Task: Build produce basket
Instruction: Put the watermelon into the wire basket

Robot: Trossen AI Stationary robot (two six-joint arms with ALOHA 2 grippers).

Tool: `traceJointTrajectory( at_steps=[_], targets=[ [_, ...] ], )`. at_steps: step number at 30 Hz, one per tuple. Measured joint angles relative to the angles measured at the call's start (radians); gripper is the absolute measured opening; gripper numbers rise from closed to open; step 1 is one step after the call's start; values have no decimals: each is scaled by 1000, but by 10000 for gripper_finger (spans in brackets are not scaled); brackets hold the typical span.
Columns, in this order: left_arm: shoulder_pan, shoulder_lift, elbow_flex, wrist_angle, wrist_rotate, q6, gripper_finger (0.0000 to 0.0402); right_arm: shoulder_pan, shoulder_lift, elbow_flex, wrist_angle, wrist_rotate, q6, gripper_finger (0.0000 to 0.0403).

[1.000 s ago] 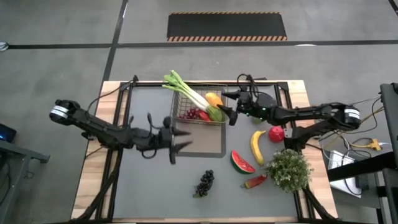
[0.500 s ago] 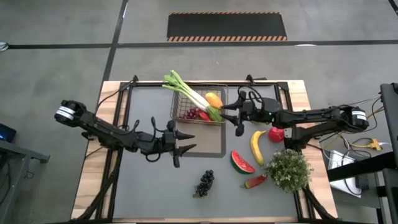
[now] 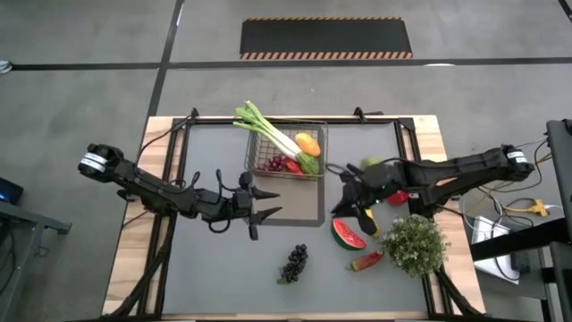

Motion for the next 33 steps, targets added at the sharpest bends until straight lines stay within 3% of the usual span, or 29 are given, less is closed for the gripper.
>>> traceJointTrajectory(
  at_steps=[6,17,24,28,33],
  targets=[
    [2,0,0,0,0,-8,148,68,90,125,-320,30,165,18],
    [3,0,0,11,0,-9,148,103,295,360,-686,158,292,9],
    [3,-1,0,14,0,-10,148,146,380,389,-878,179,433,11],
    [3,-2,0,40,0,-10,148,154,413,388,-986,172,505,44],
    [3,-5,0,44,0,-10,148,180,435,384,-1011,172,568,129]
  ],
)
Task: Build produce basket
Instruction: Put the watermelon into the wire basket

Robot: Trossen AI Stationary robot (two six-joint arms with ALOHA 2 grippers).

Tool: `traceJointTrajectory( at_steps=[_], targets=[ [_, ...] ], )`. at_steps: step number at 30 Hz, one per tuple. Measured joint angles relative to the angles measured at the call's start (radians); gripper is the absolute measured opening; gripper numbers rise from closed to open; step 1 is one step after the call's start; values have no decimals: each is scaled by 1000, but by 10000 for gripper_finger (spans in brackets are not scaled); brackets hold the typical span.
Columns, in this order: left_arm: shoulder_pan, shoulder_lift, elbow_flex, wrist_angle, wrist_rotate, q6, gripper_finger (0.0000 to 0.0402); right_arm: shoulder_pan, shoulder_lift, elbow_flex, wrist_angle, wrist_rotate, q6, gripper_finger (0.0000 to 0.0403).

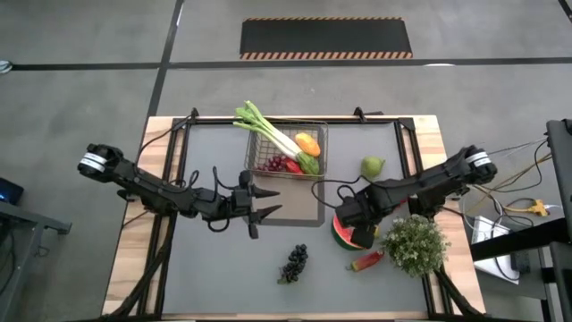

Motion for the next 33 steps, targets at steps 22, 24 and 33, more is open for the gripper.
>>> traceJointTrajectory(
  at_steps=[22,24,33],
  targets=[
    [3,0,-2,8,-12,3,148,72,182,-107,427,9,-7,327],
    [3,0,-2,8,-12,3,148,78,204,-107,432,11,-4,327],
    [4,0,-1,8,-17,3,148,95,250,-107,440,68,18,326]
  ],
)
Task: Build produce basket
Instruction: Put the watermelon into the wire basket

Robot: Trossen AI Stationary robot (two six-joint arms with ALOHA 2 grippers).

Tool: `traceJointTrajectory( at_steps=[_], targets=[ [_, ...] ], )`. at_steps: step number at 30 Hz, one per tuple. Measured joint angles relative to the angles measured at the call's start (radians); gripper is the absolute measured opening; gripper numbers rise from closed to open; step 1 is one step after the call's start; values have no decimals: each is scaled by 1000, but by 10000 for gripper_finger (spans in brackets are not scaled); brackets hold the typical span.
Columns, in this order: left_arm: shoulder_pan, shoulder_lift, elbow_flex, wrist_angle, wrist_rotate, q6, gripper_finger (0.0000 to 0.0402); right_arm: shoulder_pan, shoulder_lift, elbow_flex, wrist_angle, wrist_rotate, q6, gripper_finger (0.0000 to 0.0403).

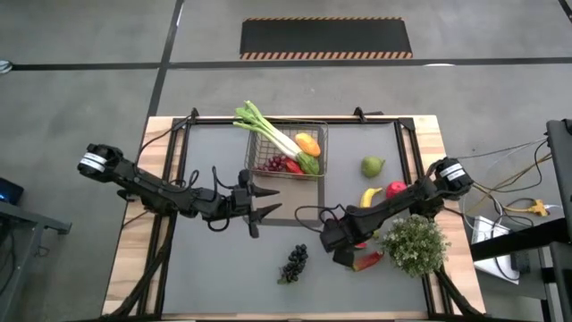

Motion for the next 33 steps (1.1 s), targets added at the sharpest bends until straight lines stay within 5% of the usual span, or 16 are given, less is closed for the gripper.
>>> traceJointTrajectory(
  at_steps=[7,19,33],
  targets=[
    [1,0,2,0,-6,0,148,5,2,-16,27,57,-17,315],
    [8,2,1,2,-8,0,148,4,-16,-35,74,100,-83,150],
    [8,2,0,18,-9,0,148,4,-251,-37,103,187,-263,148]
  ],
)
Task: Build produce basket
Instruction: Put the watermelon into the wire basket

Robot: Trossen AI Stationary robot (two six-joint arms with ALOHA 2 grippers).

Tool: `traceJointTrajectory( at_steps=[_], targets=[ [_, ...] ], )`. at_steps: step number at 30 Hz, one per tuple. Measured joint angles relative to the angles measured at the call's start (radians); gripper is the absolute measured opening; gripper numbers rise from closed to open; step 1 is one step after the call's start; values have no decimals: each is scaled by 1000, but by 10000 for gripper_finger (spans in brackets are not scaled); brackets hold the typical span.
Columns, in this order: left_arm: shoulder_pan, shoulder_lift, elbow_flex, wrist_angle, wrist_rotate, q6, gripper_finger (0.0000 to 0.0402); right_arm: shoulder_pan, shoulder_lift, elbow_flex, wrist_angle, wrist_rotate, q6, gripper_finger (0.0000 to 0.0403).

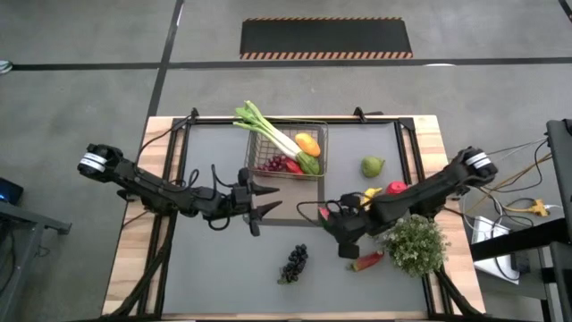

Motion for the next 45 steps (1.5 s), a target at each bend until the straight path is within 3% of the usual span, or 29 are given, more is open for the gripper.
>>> traceJointTrajectory(
  at_steps=[5,13,19,23,37,45],
  targets=[
    [0,0,2,11,0,3,148,-1,-134,-48,220,20,-182,148],
    [0,-19,1,28,0,46,148,-23,-280,-250,865,23,-406,148],
    [0,-107,-1,36,0,131,148,-83,-269,-404,1361,210,-465,148],
    [0,-138,-6,27,0,141,148,-143,-215,-435,1528,254,-464,148],
    [-45,-223,-43,5,1,223,148,-506,144,-196,1541,241,-378,148],
    [-53,-325,-108,8,0,246,148,-589,368,32,1473,173,-342,148]
  ],
)
